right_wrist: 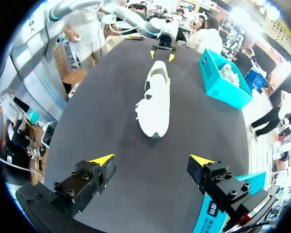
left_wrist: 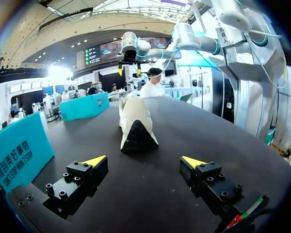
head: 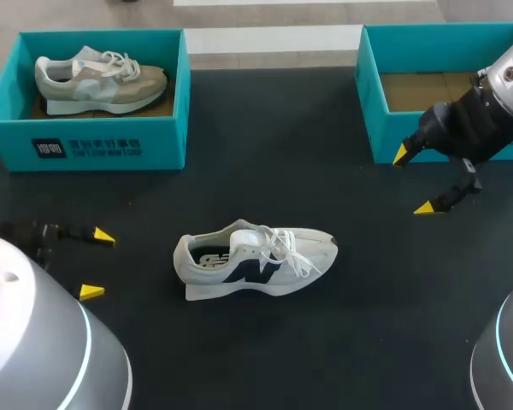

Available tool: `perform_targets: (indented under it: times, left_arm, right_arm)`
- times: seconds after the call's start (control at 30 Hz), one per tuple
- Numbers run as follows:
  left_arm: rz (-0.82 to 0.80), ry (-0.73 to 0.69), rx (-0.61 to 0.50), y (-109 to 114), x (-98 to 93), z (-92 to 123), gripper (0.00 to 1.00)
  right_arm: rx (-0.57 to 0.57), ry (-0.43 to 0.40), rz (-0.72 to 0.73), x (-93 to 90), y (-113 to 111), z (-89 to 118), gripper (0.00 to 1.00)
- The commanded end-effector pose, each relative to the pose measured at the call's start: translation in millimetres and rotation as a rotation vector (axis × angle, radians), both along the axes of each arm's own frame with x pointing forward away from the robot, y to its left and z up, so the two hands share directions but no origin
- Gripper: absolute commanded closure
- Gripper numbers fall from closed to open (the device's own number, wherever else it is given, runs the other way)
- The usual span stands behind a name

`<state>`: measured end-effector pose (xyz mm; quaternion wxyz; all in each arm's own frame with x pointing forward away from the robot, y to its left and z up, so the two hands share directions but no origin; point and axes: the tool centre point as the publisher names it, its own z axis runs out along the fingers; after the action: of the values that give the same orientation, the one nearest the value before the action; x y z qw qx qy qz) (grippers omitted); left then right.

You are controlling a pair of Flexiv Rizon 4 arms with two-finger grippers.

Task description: Take the shoe out of the shoebox, open the shoe tongue, remove and reinsert the insole, then place the shoe into the shoebox

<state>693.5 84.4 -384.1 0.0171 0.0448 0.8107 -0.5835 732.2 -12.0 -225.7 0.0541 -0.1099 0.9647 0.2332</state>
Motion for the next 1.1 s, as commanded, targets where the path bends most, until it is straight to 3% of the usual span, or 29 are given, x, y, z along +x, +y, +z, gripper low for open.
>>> perform_targets:
  times: [0.03,1.1]
  left_arm:
    - [0.005,0.023,-0.009,-1.5,1.4,-3.0,0.00]
    - [0.007,0.051,0.002,-1.4,4.2,-0.4,0.00]
  right_arm:
    - [-0.003,-0.001,-0.002,-0.1,0.9,-0.8,0.00]
    - [-0.003,-0.001,-0.002,-0.1,0.9,-0.8,0.00]
